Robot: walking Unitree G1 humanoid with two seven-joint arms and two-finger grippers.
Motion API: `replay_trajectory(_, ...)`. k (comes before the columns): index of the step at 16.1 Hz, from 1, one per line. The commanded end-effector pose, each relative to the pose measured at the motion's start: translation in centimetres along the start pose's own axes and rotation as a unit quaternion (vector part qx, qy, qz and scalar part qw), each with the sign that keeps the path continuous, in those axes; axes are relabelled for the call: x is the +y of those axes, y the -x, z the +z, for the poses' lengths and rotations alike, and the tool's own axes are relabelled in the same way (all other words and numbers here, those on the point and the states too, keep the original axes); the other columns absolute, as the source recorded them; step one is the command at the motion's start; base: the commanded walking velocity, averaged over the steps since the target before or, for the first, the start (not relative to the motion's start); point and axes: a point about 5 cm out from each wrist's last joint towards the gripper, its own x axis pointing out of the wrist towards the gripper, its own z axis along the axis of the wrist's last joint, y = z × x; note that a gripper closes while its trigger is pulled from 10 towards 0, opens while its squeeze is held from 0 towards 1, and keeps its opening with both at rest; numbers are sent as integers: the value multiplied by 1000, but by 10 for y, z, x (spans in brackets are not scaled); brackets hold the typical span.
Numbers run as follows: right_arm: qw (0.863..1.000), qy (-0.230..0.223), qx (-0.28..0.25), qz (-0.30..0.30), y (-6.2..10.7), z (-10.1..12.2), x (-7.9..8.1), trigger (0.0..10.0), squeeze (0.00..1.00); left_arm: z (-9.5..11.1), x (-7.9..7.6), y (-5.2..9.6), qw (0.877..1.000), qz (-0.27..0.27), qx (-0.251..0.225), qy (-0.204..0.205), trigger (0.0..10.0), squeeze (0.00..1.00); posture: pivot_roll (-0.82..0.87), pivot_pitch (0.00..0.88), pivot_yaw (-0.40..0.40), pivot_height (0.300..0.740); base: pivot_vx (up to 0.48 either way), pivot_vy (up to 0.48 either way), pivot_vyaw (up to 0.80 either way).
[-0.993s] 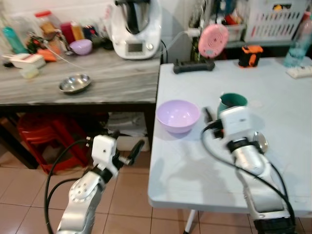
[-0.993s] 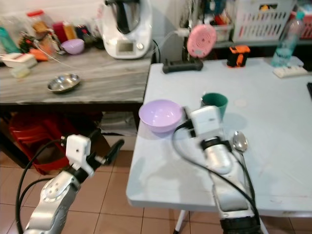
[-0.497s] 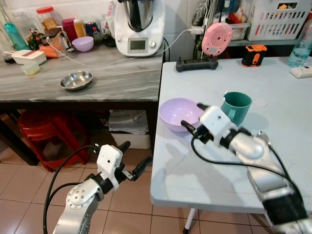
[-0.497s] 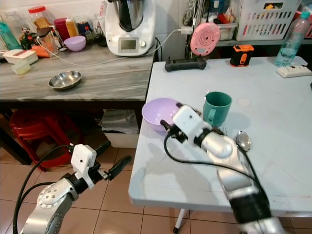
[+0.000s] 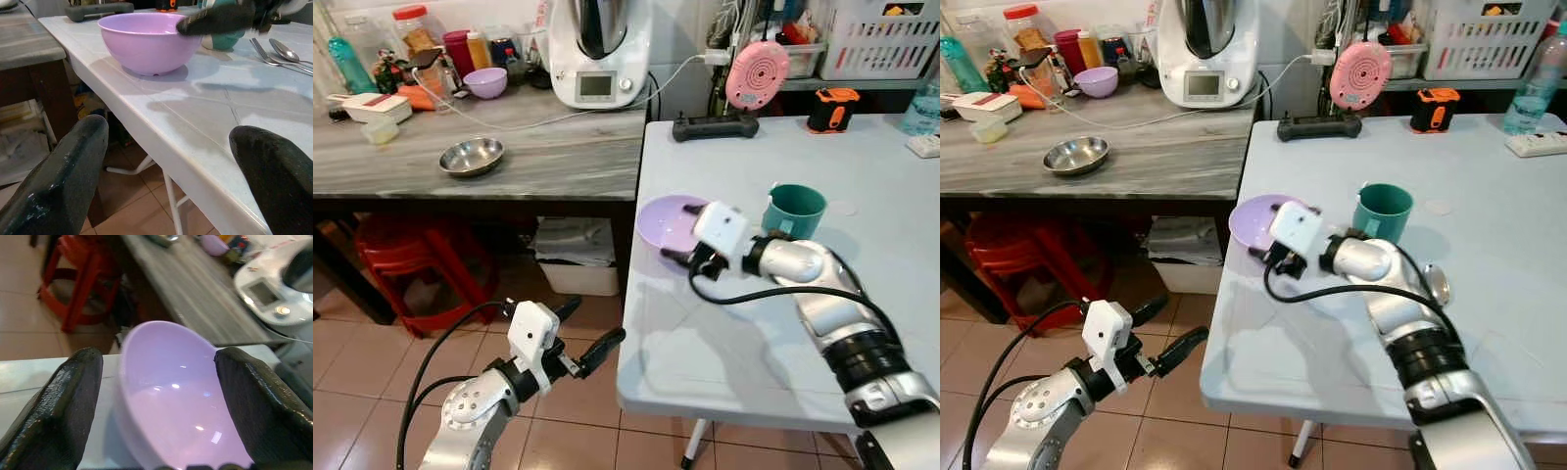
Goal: Setting the table
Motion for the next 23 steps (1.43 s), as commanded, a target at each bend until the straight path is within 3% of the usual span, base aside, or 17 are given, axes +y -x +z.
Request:
replay_trajectory(1, 999, 27, -10, 19, -7, 9, 0, 10000, 0, 6, 4, 2, 1000, 0, -7, -16, 10000, 0, -71, 0, 96, 740, 0, 0, 0)
replay_trajectory(5, 999, 31, -20, 30, -18, 10, 7, 10000, 0, 7, 7, 4, 1000, 14, -15, -19, 10000, 0, -64, 0, 94, 740, 0, 0, 0)
replay_trajectory(8, 999, 21, 39, 26, -13, -15, 10, 10000, 0, 11, 4, -1, 1000, 9, -21, -21, 10000, 0, -65, 0, 97, 740, 0, 0, 0)
replay_trajectory(9, 998, 24, 54, 30, -11, -21, 10, 5333, 0, 12, 4, -2, 1000, 8, -21, -21, 10000, 0, -67, 0, 100, 740, 0, 0, 0)
replay_trajectory(10, 997, 22, 63, 32, -9, -24, 9, 0, 0, 13, 4, -3, 1000, 5, -21, -22, 10000, 0, -68, 0, 102, 740, 0, 0, 0)
replay_trajectory(14, 993, 49, 97, 45, -6, -31, 6, 0, 0, 16, 3, -6, 999, -10, -20, -24, 10000, 0, -69, 0, 107, 740, 0, 0, 0)
replay_trajectory(23, 991, 70, 107, 29, 0, -32, -4, 0, 0, 24, 2, -10, 998, -37, -39, -22, 10000, 0, -72, 0, 107, 740, 0, 0, 0)
